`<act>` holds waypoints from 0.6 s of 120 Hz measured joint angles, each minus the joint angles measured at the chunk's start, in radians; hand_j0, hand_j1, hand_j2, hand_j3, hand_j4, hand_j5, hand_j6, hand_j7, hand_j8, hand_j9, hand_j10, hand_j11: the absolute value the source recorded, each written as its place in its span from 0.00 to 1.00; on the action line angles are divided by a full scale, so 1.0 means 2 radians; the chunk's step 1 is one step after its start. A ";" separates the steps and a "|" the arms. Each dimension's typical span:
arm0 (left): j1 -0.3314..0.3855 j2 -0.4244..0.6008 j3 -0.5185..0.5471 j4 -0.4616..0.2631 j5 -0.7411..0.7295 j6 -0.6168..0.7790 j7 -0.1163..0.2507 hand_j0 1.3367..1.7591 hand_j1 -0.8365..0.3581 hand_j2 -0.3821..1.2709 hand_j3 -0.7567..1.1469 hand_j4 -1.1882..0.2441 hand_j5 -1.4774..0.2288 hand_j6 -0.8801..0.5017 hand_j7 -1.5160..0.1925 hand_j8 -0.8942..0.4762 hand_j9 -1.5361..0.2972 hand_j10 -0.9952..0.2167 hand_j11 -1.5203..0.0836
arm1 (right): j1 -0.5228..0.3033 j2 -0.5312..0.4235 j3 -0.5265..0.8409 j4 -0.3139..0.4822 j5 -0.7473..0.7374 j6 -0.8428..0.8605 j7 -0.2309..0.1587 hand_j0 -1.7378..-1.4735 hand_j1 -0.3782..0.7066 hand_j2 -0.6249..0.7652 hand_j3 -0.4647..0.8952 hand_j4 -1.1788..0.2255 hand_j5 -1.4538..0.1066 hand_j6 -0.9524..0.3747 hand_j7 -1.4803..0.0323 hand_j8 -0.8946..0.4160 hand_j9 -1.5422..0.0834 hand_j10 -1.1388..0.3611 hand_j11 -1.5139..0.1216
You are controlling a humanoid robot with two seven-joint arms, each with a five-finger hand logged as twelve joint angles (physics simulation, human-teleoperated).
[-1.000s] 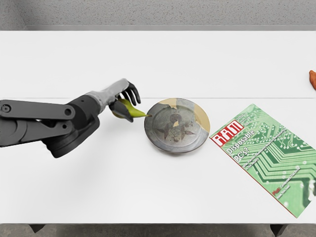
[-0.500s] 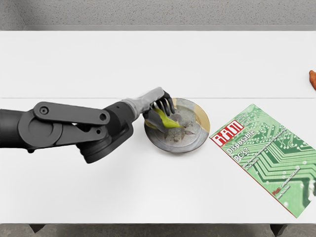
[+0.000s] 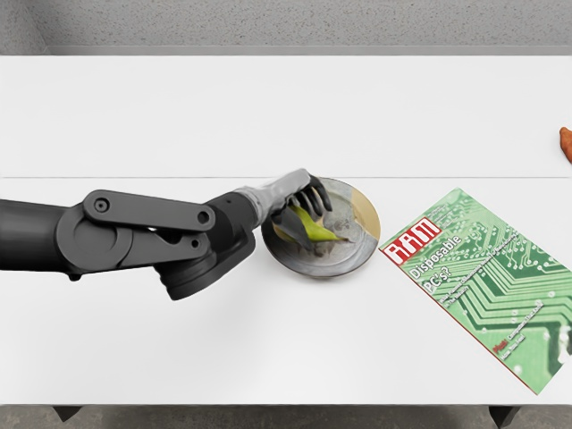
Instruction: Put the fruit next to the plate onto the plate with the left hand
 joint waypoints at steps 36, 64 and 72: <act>-0.009 0.071 -0.077 -0.002 -0.040 -0.056 -0.001 0.76 0.86 0.28 0.40 0.72 0.75 0.53 0.77 0.56 0.73 0.71 0.82 | 0.000 0.000 0.000 0.000 0.000 0.000 0.000 0.30 0.05 0.45 0.34 0.83 0.92 0.71 0.96 0.67 0.94 0.75 0.91; 0.021 0.315 -0.162 -0.017 -0.207 -0.326 -0.003 0.76 0.94 0.25 0.40 0.79 0.82 0.60 0.84 0.62 0.80 0.78 0.90 | 0.000 0.000 0.000 0.000 0.000 0.000 0.000 0.30 0.05 0.45 0.34 0.83 0.92 0.71 0.96 0.67 0.94 0.75 0.91; 0.052 0.365 -0.184 -0.020 -0.228 -0.395 -0.008 0.76 0.95 0.24 0.40 0.80 0.83 0.61 0.85 0.62 0.81 0.79 0.91 | 0.000 0.000 0.000 0.000 0.000 0.000 0.000 0.30 0.05 0.45 0.34 0.83 0.92 0.71 0.96 0.67 0.94 0.75 0.91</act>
